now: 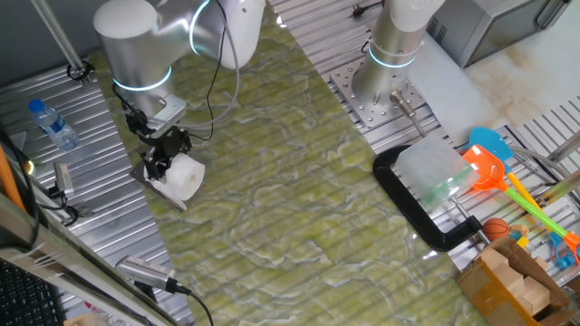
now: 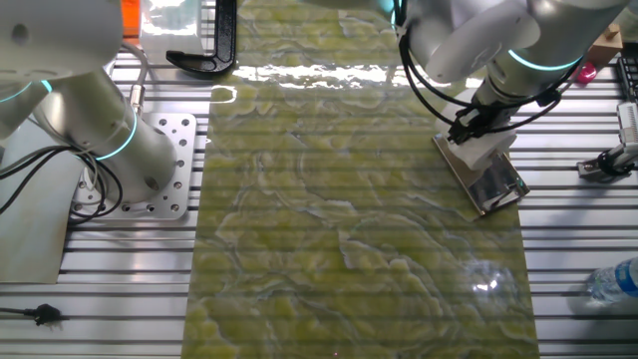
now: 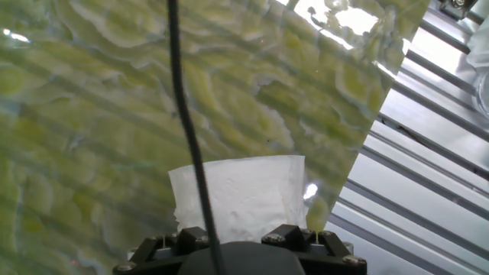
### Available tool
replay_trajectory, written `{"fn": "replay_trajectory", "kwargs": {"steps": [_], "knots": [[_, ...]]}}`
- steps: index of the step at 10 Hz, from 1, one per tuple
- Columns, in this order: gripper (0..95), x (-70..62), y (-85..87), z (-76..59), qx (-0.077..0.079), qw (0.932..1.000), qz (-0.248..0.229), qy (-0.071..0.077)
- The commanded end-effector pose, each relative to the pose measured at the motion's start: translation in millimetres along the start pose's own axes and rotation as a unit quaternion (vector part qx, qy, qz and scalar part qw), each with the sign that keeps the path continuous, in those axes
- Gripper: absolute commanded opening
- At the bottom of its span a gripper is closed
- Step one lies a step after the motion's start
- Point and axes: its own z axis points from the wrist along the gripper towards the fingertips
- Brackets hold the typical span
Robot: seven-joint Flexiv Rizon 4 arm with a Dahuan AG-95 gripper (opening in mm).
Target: Put the toilet paper on its holder
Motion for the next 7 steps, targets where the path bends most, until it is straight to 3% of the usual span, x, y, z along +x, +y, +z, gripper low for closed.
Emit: {"fn": "replay_trajectory", "kwargs": {"steps": [1, 3, 5, 7], "knots": [[0.0, 0.7, -0.7, -0.1, 0.000, 1.0000, 0.002, 0.000], [0.0, 0.7, -0.9, -0.3, 0.007, 0.9999, -0.013, 0.005], [0.0, 0.8, -1.0, 0.1, 0.016, 0.9998, -0.010, -0.004], [0.0, 0.8, -1.0, 0.6, 0.020, 0.9997, -0.011, -0.004]]}}
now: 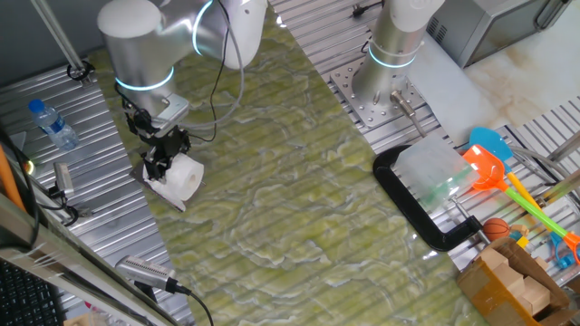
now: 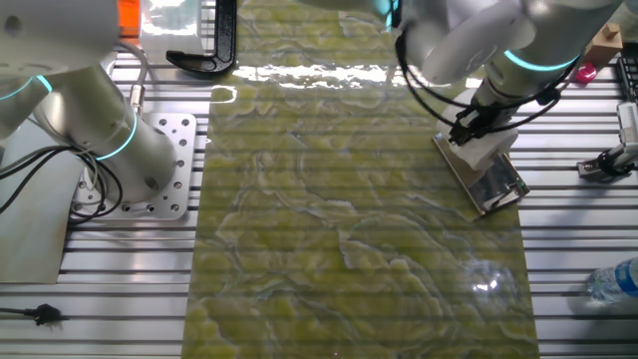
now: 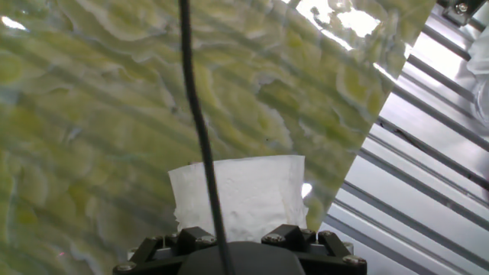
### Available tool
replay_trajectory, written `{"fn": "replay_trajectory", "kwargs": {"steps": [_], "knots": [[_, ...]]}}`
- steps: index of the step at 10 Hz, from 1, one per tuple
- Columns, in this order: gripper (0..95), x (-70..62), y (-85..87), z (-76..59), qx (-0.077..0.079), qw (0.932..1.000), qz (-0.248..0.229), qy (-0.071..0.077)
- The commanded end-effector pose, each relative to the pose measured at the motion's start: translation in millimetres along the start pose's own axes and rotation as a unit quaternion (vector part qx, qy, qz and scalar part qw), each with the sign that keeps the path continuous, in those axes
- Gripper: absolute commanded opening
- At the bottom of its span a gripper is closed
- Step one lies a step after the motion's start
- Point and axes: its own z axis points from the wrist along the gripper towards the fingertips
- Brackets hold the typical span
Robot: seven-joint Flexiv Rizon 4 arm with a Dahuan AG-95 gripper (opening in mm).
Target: Put the toilet paper on its holder
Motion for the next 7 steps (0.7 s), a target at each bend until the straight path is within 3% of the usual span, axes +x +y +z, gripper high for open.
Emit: {"fn": "replay_trajectory", "kwargs": {"steps": [1, 3, 7], "knots": [[0.0, -0.8, -1.7, 0.0, -0.002, 1.0000, 0.000, -0.002], [0.0, -0.7, -1.8, 0.5, 0.010, 0.9999, 0.002, -0.007], [0.0, -0.6, -1.9, 1.4, 0.012, 0.9999, 0.003, -0.006]]}}
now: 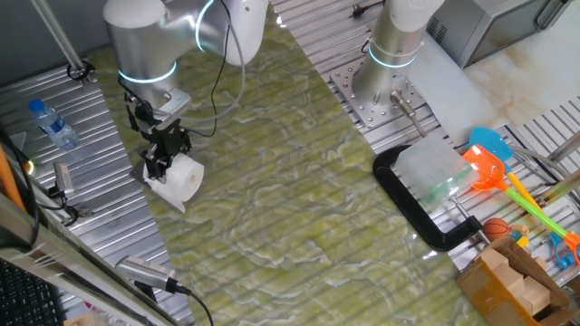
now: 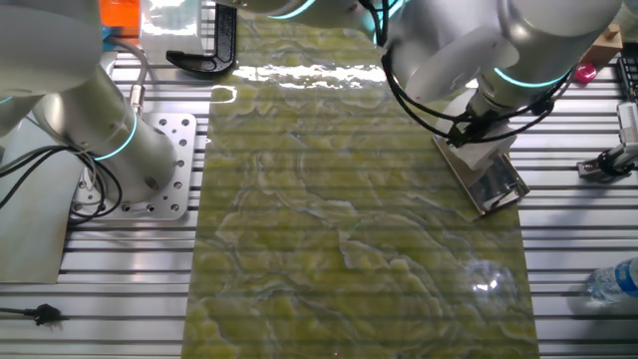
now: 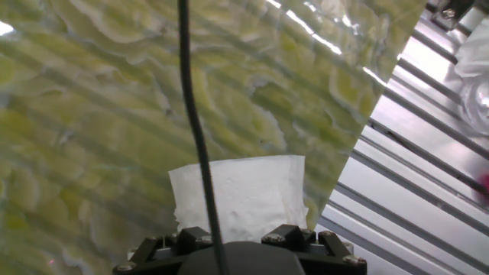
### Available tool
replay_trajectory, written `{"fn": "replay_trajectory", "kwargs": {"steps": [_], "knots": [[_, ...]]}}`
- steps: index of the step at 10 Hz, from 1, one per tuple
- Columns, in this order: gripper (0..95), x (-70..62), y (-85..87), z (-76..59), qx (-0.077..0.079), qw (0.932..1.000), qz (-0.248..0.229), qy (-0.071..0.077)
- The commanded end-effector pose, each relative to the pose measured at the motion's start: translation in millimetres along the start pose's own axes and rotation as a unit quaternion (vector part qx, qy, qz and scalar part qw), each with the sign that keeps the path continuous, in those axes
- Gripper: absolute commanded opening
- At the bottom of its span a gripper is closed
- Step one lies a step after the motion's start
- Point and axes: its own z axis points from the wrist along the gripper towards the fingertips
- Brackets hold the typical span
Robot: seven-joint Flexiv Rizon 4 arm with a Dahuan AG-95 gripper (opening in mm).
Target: Put the toilet paper on its holder
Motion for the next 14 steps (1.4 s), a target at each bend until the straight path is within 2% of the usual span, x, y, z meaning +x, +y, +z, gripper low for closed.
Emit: {"fn": "replay_trajectory", "kwargs": {"steps": [1, 2, 3, 5, 6, 8, 12, 14], "knots": [[0.0, 0.7, -1.6, 1.1, -0.001, 1.0000, 0.005, -0.001], [0.0, 0.7, -1.6, 1.1, -0.007, 0.9998, 0.020, -0.004], [0.0, 0.7, -1.6, 1.1, -0.024, 0.9992, 0.023, -0.023], [0.0, 0.7, -1.6, 1.1, -0.031, 0.9988, 0.022, -0.029], [0.0, 0.7, -1.6, 1.1, -0.027, 0.9989, 0.028, -0.026], [0.0, 0.7, -1.6, 1.1, -0.023, 0.9986, 0.038, -0.030], [0.0, 0.7, -1.6, 1.1, -0.021, 0.9978, 0.058, -0.023], [0.0, 0.7, -1.6, 1.1, -0.006, 0.9984, 0.051, -0.022]]}}
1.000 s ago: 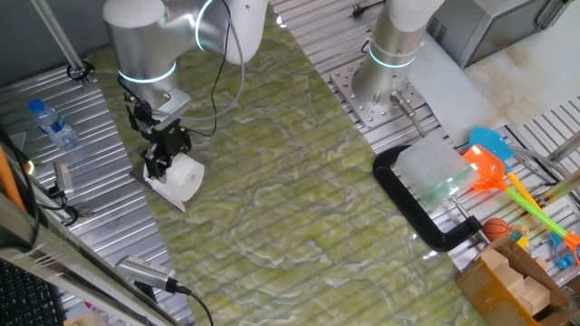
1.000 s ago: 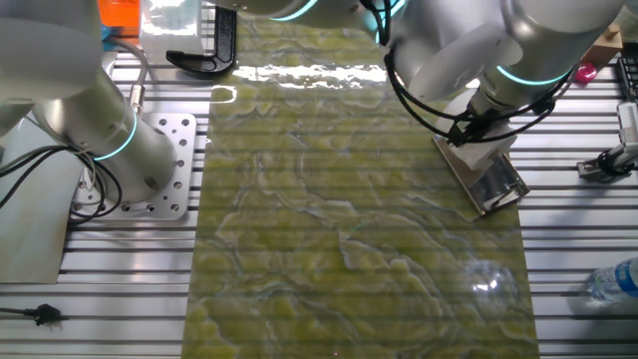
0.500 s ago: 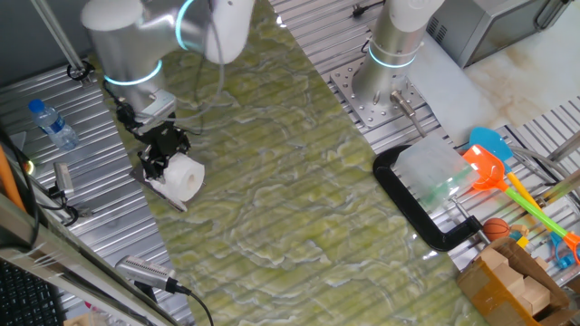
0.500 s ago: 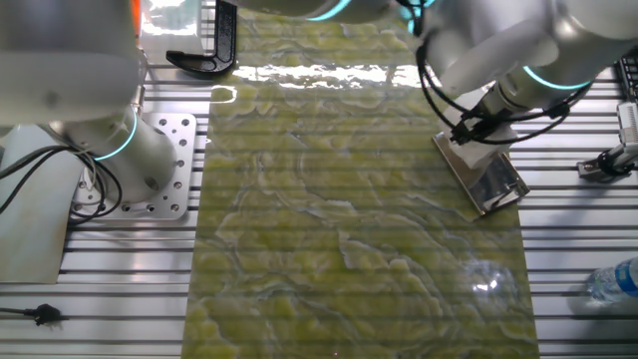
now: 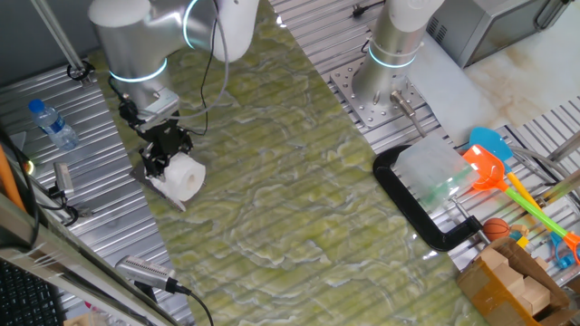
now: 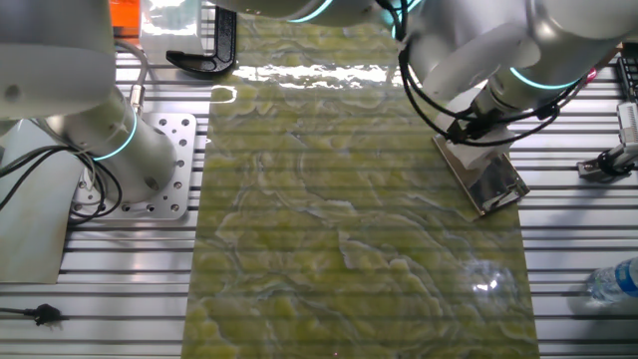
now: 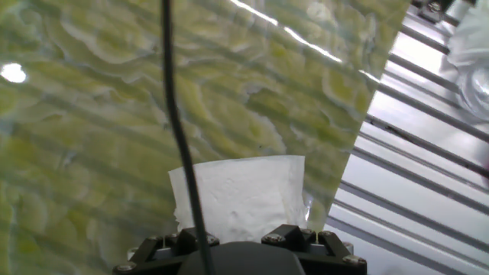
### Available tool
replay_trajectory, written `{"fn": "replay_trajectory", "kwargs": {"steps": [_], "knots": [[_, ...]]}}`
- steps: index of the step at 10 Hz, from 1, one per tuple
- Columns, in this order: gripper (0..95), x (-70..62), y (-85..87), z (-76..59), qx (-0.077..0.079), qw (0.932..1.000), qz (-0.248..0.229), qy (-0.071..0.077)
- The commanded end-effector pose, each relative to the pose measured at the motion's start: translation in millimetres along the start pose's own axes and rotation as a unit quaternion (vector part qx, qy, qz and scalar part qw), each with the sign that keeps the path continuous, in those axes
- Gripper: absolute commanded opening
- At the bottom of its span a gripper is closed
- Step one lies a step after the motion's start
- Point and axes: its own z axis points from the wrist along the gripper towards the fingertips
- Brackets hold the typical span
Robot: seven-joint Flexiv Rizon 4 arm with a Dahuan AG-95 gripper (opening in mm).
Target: Put the toilet paper on its holder
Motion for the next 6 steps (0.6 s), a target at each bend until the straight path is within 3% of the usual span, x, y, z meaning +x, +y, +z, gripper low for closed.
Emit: {"fn": "replay_trajectory", "kwargs": {"steps": [1, 2, 4, 6], "knots": [[0.0, 0.5, 0.0, 0.3, 0.014, 0.9998, -0.016, 0.002], [0.0, 0.5, 0.0, 0.3, 0.021, 0.9996, -0.020, 0.001], [0.0, 0.5, 0.0, 0.3, 0.033, 0.9991, -0.024, -0.014], [0.0, 0.6, 0.1, 0.2, 0.034, 0.9989, -0.027, -0.015]]}}
